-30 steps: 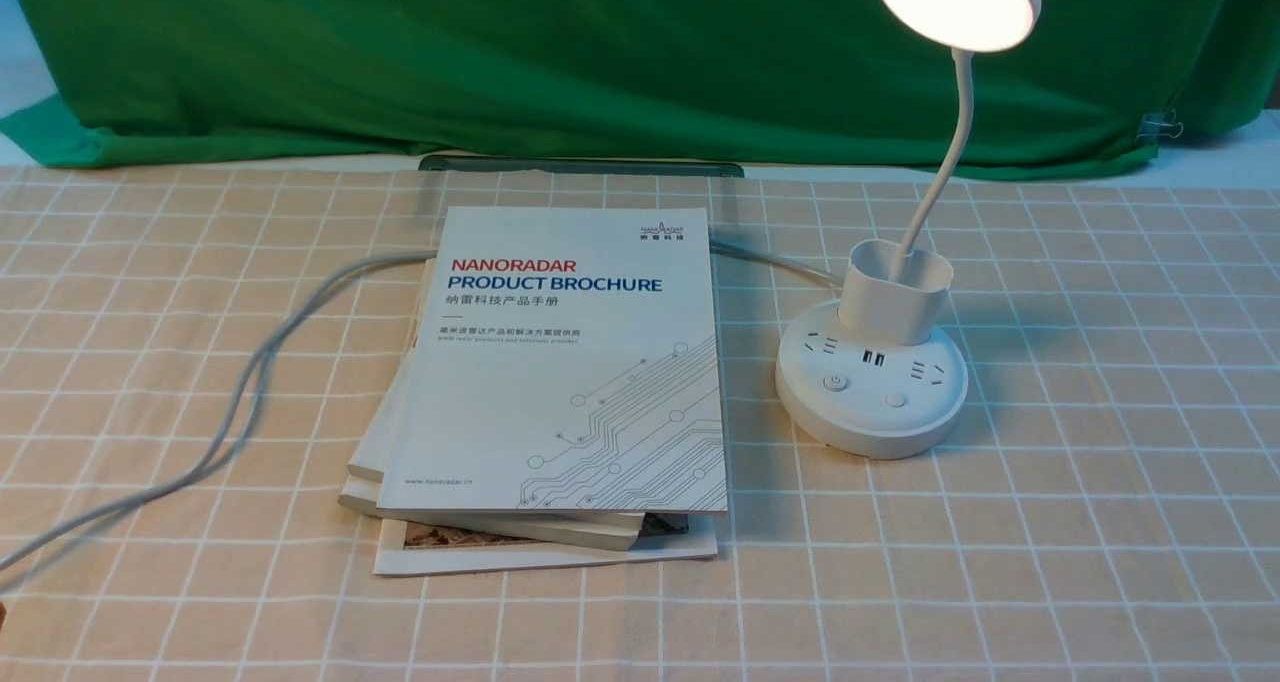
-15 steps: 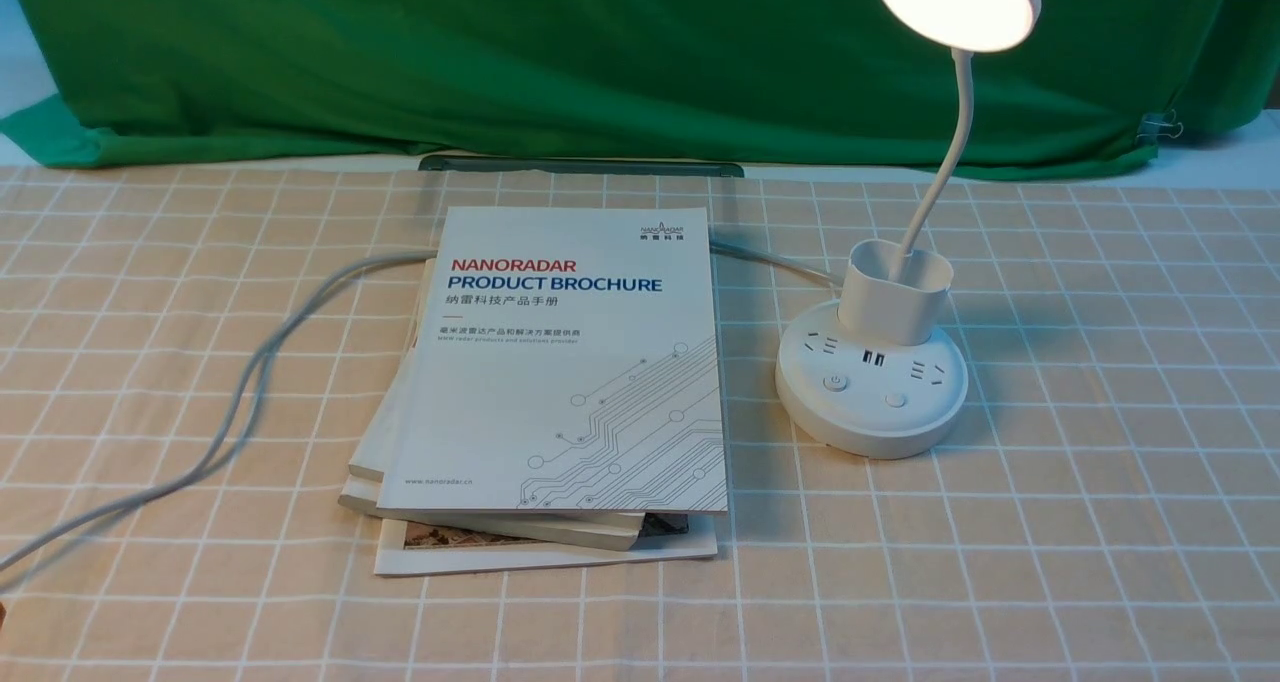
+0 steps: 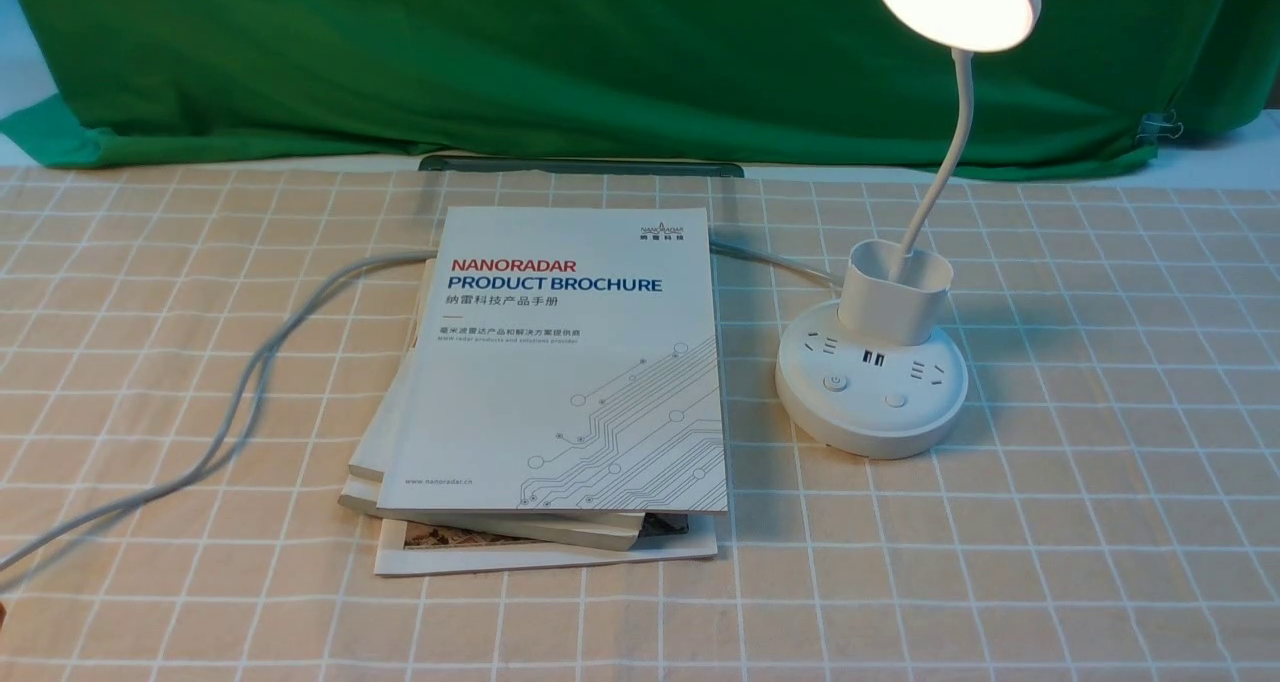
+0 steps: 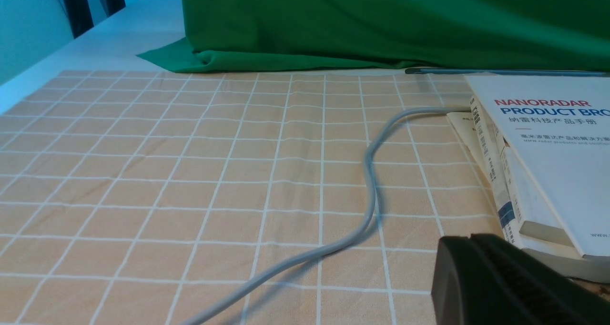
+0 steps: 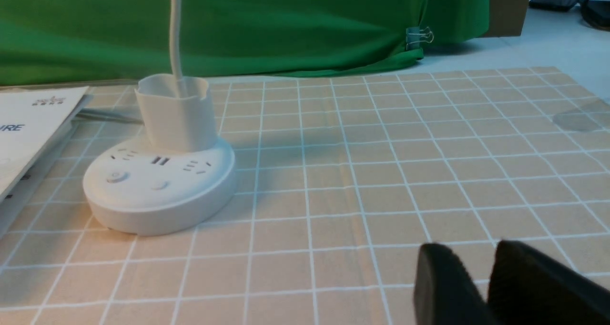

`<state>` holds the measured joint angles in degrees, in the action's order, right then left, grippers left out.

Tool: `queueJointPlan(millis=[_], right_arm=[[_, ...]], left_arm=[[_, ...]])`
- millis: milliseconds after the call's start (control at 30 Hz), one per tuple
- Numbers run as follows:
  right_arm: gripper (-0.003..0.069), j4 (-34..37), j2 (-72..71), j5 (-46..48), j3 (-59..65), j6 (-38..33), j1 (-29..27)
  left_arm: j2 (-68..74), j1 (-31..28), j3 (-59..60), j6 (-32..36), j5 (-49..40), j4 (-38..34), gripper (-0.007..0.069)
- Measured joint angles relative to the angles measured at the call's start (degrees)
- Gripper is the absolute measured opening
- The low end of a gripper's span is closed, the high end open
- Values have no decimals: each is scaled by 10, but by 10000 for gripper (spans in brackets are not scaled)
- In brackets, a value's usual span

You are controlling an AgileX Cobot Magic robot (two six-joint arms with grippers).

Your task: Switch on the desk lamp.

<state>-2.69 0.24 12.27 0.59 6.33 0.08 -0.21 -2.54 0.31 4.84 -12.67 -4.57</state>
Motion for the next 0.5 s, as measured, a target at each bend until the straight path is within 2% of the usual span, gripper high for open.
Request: queueJointPlan(millis=[500], right_arm=[[237, 0, 0, 0, 0, 0, 0]], left_arm=[[0, 0, 0, 0, 0, 0, 21]])
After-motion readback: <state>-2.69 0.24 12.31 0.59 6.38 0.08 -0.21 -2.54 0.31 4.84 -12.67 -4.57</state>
